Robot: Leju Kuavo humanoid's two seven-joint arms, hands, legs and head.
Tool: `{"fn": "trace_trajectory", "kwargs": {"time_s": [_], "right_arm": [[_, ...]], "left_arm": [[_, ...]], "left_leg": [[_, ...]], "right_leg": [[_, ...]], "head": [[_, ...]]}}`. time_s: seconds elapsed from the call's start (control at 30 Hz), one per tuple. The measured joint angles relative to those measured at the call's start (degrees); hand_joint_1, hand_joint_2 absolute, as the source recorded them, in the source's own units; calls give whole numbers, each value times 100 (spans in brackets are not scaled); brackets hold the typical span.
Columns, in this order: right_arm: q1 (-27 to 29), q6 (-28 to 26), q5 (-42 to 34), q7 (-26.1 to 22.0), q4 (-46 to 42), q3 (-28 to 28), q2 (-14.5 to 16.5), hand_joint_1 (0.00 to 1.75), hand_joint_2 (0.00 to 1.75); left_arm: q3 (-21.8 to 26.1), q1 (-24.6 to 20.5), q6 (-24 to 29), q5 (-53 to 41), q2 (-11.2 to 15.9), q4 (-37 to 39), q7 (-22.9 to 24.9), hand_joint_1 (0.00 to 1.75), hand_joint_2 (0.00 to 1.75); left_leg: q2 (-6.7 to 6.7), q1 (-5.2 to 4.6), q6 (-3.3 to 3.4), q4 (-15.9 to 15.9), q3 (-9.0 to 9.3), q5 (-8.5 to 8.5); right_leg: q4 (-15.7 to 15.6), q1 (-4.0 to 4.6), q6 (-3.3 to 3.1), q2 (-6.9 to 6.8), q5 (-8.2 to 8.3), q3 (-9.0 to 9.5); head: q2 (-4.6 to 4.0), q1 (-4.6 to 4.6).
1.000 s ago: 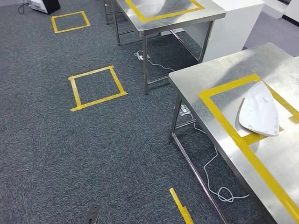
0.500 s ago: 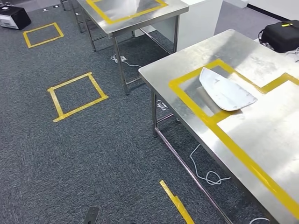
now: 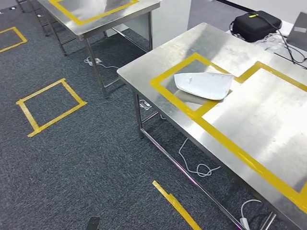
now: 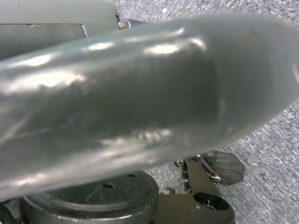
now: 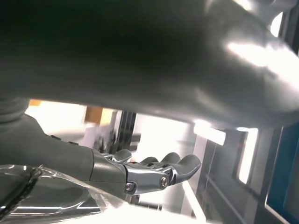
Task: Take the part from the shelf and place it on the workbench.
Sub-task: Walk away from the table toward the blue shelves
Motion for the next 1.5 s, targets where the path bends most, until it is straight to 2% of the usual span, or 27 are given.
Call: {"fn": "trace_trajectory", "kwargs": {"time_s": [0.03, 0.07, 0.13, 0.2, 0.27, 0.3, 0.37, 0.43, 0.5, 0.53, 0.57, 0.6, 0.67, 0.73, 0.8, 0.87, 0.93, 1.0, 1.03, 1.1, 1.2, 1.23, 1.3, 1.33, 1.4, 1.43, 1.5], "right_arm": [[9, 0, 0, 1, 2, 7, 2, 0, 0], [14, 0, 1, 1, 4, 14, 3, 0, 0], [10, -2, -2, 1, 5, 25, 6, 0, 0], [8, 7, -37, 1, 10, 31, 19, 0, 0], [37, 99, -183, 0, 19, 15, 51, 0, 0], [58, 215, -294, 0, 22, -23, 79, 0, 0], [86, 558, -528, 0, 22, -192, 159, 0, 0], [97, 837, -723, 0, -26, -431, 230, 0, 0], [116, 959, -914, 0, -149, -670, 269, 0, 0], [133, 986, -987, 0, -226, -778, 285, 0, 0], [152, 1002, -1040, 0, -298, -873, 300, 0, 0], [170, 1011, -1068, 0, -360, -944, 312, 0, 0], [198, 1030, -1086, 0, -461, -1034, 331, 0, 0], [230, 1049, -1116, 0, -528, -1083, 339, 0, 0], [271, 1057, -1205, 0, -581, -1139, 341, 0, 0], [284, 1076, -1323, 0, -623, -1202, 342, 0, 0], [265, 1129, -1422, 0, -637, -1250, 342, 0, 0], [252, 1194, -1488, 0, -632, -1286, 342, 0, 0], [252, 1216, -1508, 0, -628, -1301, 342, 0, 0], [253, 1218, -1497, 0, -621, -1317, 342, 0, 0], [252, 1197, -1385, 0, -613, -1315, 342, 0, 0], [255, 1193, -1360, 0, -608, -1314, 342, 0, 0], [271, 1192, -1339, 0, -603, -1313, 346, 0, 0], [278, 1191, -1336, 0, -601, -1314, 350, 0, 0], [275, 1190, -1329, 0, -601, -1314, 364, 0, 0], [271, 1193, -1327, 0, -599, -1313, 372, 0, 0], [268, 1222, -1333, 0, -583, -1312, 383, 0, 0]], "left_arm": [[7, 2, 0, 1, 1, 0, 2, 0, 0], [10, 1, -1, 1, 1, 0, 3, 0, 0], [13, -8, -2, -1, 1, 0, 3, 0, 0], [17, -10, -1, -5, 6, 0, -16, 0, 0], [20, -16, 11, -17, 8, 0, -111, 0, 0], [20, -26, 20, -28, 5, 0, -203, 0, 0], [19, -47, 31, -47, -3, 0, -435, 0, 0], [17, -57, 10, -85, -7, 0, -554, 0, 0], [13, -46, -9, -159, -18, 0, -499, 0, 0], [8, -38, -9, -201, -34, 0, -449, 0, 0], [0, -32, -3, -239, -57, 0, -407, 0, 0], [-9, -30, 4, -270, -85, 0, -379, 0, 0], [-24, -32, 14, -314, -137, 2, -358, 0, 0], [-35, -40, 23, -323, -170, 5, -362, 0, 0], [-51, -51, 31, -313, -195, 7, -377, 0, 0], [-62, -62, 20, -292, -215, 7, -407, 0, 0], [-63, -64, -9, -263, -217, 7, -425, 0, 0], [-62, -51, -30, -243, -209, 7, -425, 0, 0], [-61, -47, -35, -239, -206, 7, -422, 0, 0], [-61, -54, -28, -238, -203, 7, -388, 0, 0], [-60, -74, -6, -201, -202, 7, -288, 0, 0], [-59, -77, -3, -188, -200, 7, -272, 0, 0], [-57, -80, 0, -180, -196, 7, -257, 0, 0], [-57, -85, 0, -179, -193, 7, -255, 0, 0], [-55, -89, 2, -175, -188, 7, -255, 0, 0], [-54, -88, 4, -160, -183, 7, -255, 0, 0], [-31, -74, 11, -104, -176, 7, -256, 0, 0]], "left_leg": [[77, 10, -14, 8, 0, -9], [145, 24, -37, 25, 1, -23], [255, 40, -119, 110, -8, -80], [341, 28, -202, 207, -26, -139], [424, 25, -250, 248, -25, -162], [405, 37, -282, 272, -21, -193], [181, 63, -342, 550, -118, -429], [-84, 72, -357, 1266, -409, -841], [-151, 71, -330, 1925, -688, -1069], [-163, 69, -303, 1982, -714, -1011], [-192, 65, -265, 1801, -639, -840], [-260, 59, -221, 1464, -497, -615], [-574, 60, -129, 724, -192, -276], [-750, 55, -91, 398, -69, -222], [-622, 54, -86, 325, -60, -204], [-458, 74, -60, 260, -61, -150], [-272, 73, -38, 233, -81, -123], [-66, 56, -34, 237, -109, -119], [44, 52, -35, 238, -116, -119], [216, 50, -45, 240, -112, -125], [400, 5, -105, 276, -78, -160], [453, -15, -130, 290, -72, -168], [558, -28, -178, 302, -66, -181], [501, -17, -214, 339, -70, -224], [184, 14, -285, 689, -195, -490], [-8, 28, -310, 1049, -338, -696], [-148, 37, -320, 1822, -674, -1017]], "right_leg": [[-47, -23, 38, -25, 100, 21], [-326, -44, 72, -75, 286, 164], [-1137, -57, 118, -299, 619, 594], [-1531, -34, 46, -415, 697, 810], [-1510, -16, -73, -316, 684, 787], [-1502, -20, -110, -261, 690, 772], [-1502, -31, -184, -149, 715, 752], [-1501, -25, -234, -37, 744, 729], [-1497, -3, -261, 111, 766, 706], [-1495, 9, -266, 197, 773, 702], [-1495, 19, -265, 285, 780, 702], [-1494, 26, -261, 366, 787, 703], [-1489, 31, -235, 526, 811, 685], [-1485, 12, -171, 673, 852, 622], [-1484, -7, -97, 756, 888, 553], [-1325, 13, -50, 489, 771, 432], [-738, 27, -17, 117, 418, 143], [-15, 14, 21, 8, 93, -166], [138, 11, 37, -13, 62, -201], [-315, 12, 43, -96, 319, 129], [-1421, 44, -28, -483, 637, 814], [-1540, 58, -69, -540, 639, 875], [-1558, 61, -150, -429, 654, 851], [-1562, 50, -181, -362, 671, 837], [-1576, 23, -252, -234, 713, 841], [-1575, 19, -277, -170, 729, 824], [-1569, 23, -306, -13, 751, 801]], "head": [[0, 0], [0, 0], [0, 10], [0, 9], [0, 1], [0, -1], [0, -18], [0, -36], [0, -38], [0, -38], [0, -37], [0, -37], [0, -32], [0, -41], [0, -50], [0, -24], [0, 8], [0, 17], [0, 16], [0, 17], [0, 17], [0, 13], [0, -1], [0, -5], [0, -20], [0, -28], [0, -29]]}}
